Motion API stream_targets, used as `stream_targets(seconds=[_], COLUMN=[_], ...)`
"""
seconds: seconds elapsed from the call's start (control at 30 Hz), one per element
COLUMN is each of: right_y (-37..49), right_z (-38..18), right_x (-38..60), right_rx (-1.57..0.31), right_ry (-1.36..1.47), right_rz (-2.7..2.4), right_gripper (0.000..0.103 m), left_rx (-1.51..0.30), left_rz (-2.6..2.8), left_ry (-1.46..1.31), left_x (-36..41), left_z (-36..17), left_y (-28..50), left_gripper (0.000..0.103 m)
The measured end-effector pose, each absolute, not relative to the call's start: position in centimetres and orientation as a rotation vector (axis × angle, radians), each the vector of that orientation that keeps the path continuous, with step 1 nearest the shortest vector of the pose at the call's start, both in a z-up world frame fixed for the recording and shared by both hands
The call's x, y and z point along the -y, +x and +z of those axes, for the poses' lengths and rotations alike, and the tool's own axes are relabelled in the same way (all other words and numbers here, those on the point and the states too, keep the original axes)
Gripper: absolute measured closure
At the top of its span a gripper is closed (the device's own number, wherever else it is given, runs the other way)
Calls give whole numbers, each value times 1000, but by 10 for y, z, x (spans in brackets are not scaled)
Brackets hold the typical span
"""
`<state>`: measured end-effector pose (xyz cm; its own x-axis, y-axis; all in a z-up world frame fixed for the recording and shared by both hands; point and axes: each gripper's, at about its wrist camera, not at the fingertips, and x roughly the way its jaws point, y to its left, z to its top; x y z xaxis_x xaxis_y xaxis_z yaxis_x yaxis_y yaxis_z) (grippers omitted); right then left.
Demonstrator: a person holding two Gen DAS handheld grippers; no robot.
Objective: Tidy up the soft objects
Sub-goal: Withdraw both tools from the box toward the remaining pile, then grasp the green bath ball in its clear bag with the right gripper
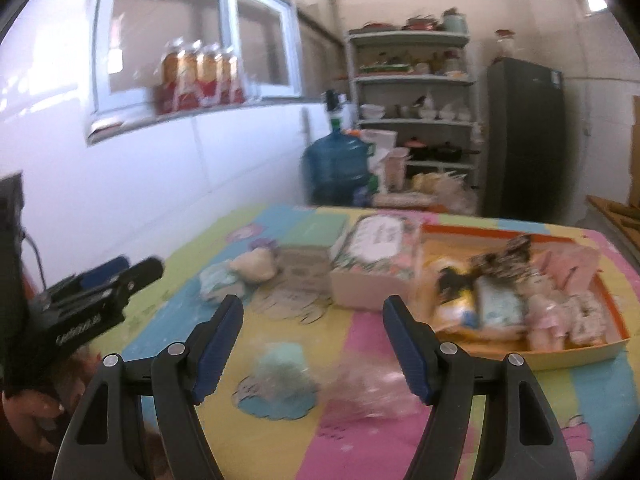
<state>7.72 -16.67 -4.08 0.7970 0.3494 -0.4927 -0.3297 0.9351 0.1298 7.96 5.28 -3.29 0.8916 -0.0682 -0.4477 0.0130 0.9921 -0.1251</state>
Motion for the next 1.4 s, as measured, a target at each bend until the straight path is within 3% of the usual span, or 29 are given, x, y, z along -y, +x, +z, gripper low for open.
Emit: stream_targets(seconds=[0.57, 1.23, 1.4], right_y=[106, 126, 125], right_z=[-86, -109, -111], right_x=[129, 108, 105], right_rx=[-688, -740, -732], right_ry=[-17, -144, -180], right_rz=[468, 463, 475], right_gripper=[29, 29, 41], left_rx=[-501, -535, -558], left_rz=[-10, -14, -17], left_ry=[-144, -146, -135], left_x=[-72, -74, -74], left_z=[-49, -60, -64], left_y=[90, 107, 118], left_gripper=[38, 38, 38])
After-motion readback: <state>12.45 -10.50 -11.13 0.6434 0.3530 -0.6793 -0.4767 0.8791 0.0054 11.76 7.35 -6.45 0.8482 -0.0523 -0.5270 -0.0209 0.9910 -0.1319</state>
